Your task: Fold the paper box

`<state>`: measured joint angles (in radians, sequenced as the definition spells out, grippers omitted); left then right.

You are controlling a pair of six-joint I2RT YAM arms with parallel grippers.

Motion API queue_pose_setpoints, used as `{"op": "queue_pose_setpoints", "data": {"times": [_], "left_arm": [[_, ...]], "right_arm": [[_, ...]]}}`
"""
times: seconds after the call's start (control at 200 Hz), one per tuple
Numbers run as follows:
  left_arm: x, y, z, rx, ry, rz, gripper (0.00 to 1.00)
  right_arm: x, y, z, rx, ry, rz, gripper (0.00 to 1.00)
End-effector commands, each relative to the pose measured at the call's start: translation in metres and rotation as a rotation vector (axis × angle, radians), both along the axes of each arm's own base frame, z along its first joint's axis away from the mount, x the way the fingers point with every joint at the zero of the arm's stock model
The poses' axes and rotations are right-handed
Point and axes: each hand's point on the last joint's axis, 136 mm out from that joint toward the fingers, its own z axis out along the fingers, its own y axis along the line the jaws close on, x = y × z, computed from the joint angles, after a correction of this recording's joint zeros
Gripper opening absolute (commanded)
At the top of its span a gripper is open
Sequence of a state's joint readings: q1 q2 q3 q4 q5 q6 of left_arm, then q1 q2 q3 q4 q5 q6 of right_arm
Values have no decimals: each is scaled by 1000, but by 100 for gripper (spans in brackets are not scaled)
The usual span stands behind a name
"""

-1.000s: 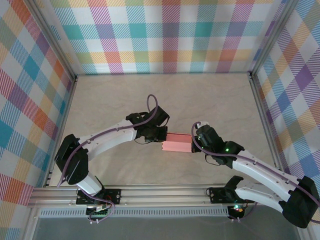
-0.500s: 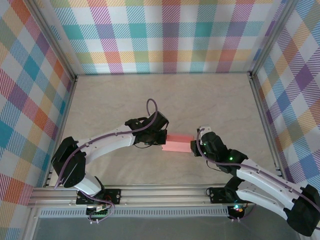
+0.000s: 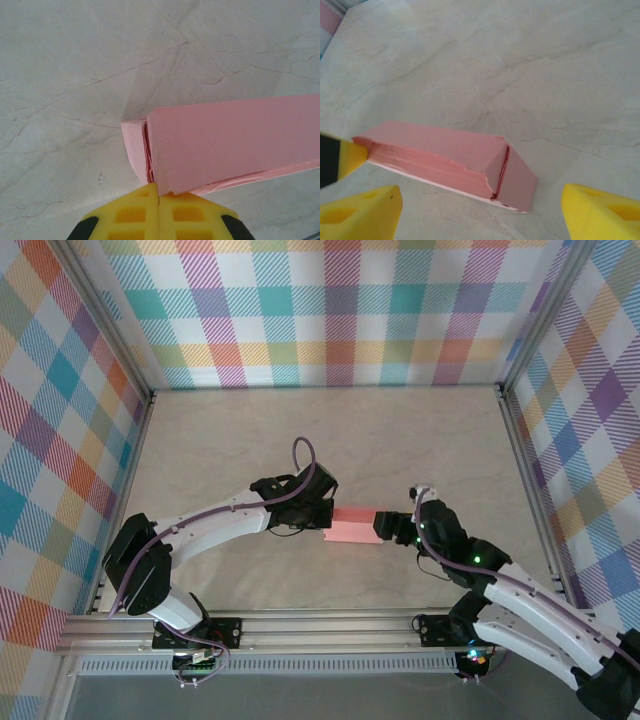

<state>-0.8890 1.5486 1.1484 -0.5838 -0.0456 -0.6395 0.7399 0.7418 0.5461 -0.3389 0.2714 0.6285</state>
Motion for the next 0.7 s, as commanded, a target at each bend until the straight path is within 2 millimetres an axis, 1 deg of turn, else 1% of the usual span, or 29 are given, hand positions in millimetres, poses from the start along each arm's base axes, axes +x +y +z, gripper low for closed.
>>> {"op": "queue_pose_setpoints", "data": {"times": [0.0,0.135,0.24,0.38,0.44,0.5,0.59,0.695], "left_arm": [[-13,15,-17,71,49,7,0],[-13,14,-17,67,50,2,0],[-14,15,-16,69,47,-3,0],[-14,17,-12,61,31,-7,6],[-15,17,-10,55,28,-12,8],[-16,15,-8,47,31,-22,11],[-19,13,-6,33,36,-40,18],[-19,13,-2,27,28,-51,23]], "right_arm": [[7,10,5,108,127,-67,82],[19,23,-6,159,216,-88,80],[28,23,-14,170,250,-130,78],[32,18,-29,175,287,-186,75],[31,18,-34,181,298,-193,72],[30,18,-37,187,306,-198,67],[29,18,-41,194,315,-203,62],[28,17,-44,193,325,-211,59]]}}
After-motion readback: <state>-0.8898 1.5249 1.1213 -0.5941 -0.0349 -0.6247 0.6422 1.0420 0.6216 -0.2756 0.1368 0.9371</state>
